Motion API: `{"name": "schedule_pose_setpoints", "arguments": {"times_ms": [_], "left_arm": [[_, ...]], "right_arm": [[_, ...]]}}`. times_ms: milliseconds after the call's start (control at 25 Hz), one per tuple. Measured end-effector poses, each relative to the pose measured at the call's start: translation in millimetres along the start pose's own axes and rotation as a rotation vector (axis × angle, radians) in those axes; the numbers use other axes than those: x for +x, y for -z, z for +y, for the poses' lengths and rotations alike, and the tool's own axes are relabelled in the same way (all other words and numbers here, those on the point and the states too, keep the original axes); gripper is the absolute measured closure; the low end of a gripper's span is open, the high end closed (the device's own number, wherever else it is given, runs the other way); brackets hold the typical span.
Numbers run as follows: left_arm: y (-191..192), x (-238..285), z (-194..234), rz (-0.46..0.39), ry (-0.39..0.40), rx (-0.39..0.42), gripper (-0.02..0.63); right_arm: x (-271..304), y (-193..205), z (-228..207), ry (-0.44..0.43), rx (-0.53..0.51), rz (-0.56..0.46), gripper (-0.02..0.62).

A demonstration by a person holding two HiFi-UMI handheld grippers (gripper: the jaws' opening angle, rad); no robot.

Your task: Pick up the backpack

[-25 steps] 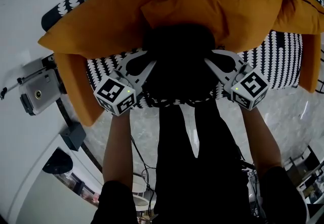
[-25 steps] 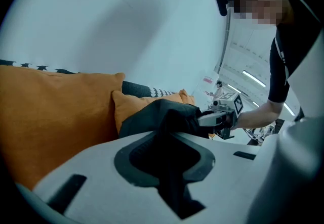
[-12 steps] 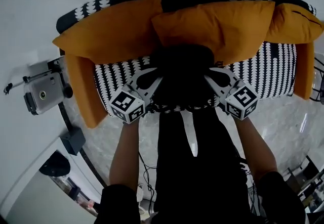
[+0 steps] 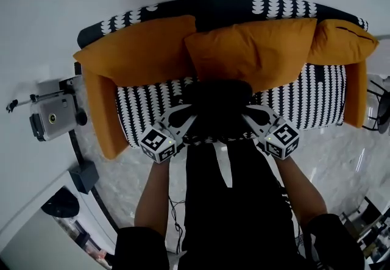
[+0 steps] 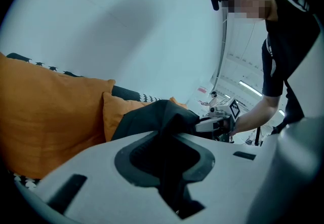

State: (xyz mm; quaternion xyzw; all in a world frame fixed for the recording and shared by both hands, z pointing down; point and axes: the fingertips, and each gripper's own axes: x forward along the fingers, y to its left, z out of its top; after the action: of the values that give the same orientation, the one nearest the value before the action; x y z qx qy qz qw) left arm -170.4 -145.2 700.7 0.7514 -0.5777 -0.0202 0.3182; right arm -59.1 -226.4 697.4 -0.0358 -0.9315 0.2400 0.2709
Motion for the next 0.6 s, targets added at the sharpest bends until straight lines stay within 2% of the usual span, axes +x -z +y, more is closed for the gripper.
{"name": "schedule_pose_setpoints", "arguments": {"times_ms": [600], "left_arm": [[4,-17,-38,-0.010,-0.003,-0.075,0.541]], "right_arm": [[-29,9,29,-0.058,0.015,0.053,0.561]]}}
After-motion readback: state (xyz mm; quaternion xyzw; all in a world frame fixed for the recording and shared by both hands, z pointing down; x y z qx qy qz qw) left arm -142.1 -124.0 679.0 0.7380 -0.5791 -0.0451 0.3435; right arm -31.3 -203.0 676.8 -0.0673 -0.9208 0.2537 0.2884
